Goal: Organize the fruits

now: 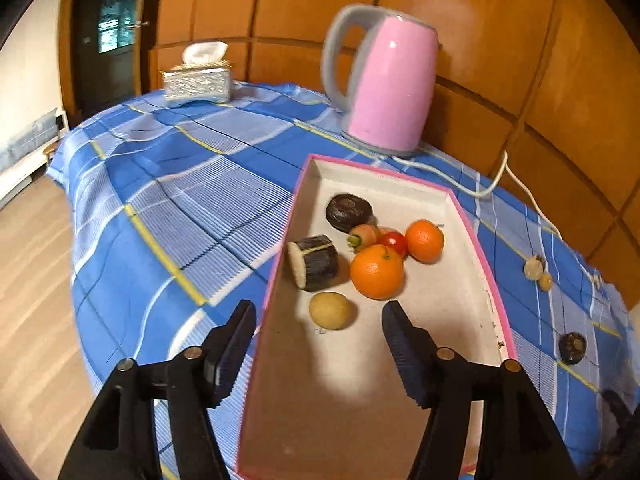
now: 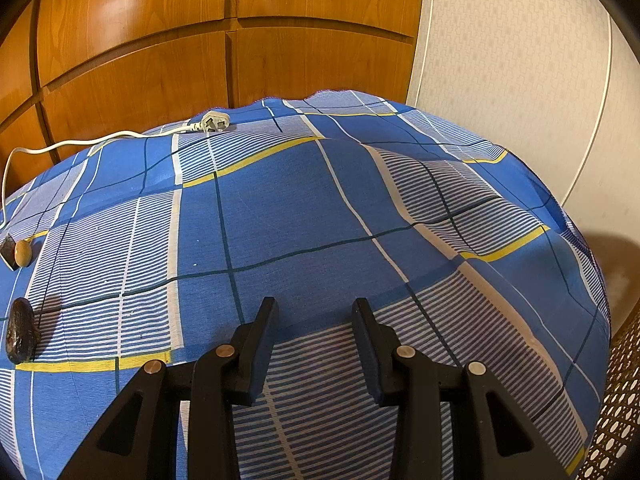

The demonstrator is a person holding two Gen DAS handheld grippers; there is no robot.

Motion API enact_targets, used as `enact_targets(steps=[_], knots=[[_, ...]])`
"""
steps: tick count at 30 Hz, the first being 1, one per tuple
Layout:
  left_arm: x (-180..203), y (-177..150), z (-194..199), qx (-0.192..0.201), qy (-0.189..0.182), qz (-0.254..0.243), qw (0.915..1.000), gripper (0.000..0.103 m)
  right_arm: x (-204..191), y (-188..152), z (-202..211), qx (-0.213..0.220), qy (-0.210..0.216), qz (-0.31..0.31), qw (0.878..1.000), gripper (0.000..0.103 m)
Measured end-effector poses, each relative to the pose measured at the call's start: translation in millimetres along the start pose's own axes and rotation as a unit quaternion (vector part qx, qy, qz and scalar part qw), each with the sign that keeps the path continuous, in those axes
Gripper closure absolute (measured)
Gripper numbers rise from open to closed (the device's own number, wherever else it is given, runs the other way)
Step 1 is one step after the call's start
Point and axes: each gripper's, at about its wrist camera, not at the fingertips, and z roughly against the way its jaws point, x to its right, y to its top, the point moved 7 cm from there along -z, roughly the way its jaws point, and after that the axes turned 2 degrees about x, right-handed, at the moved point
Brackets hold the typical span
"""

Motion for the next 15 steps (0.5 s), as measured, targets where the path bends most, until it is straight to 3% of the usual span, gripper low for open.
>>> enact_targets(steps=[15], knots=[[-14.7, -13.8, 9.8, -0.007, 0.013, 0.019, 0.9997, 0.029, -2.5, -0.6, 0.9, 0.000, -0.002, 0.001, 1.000, 0.065]])
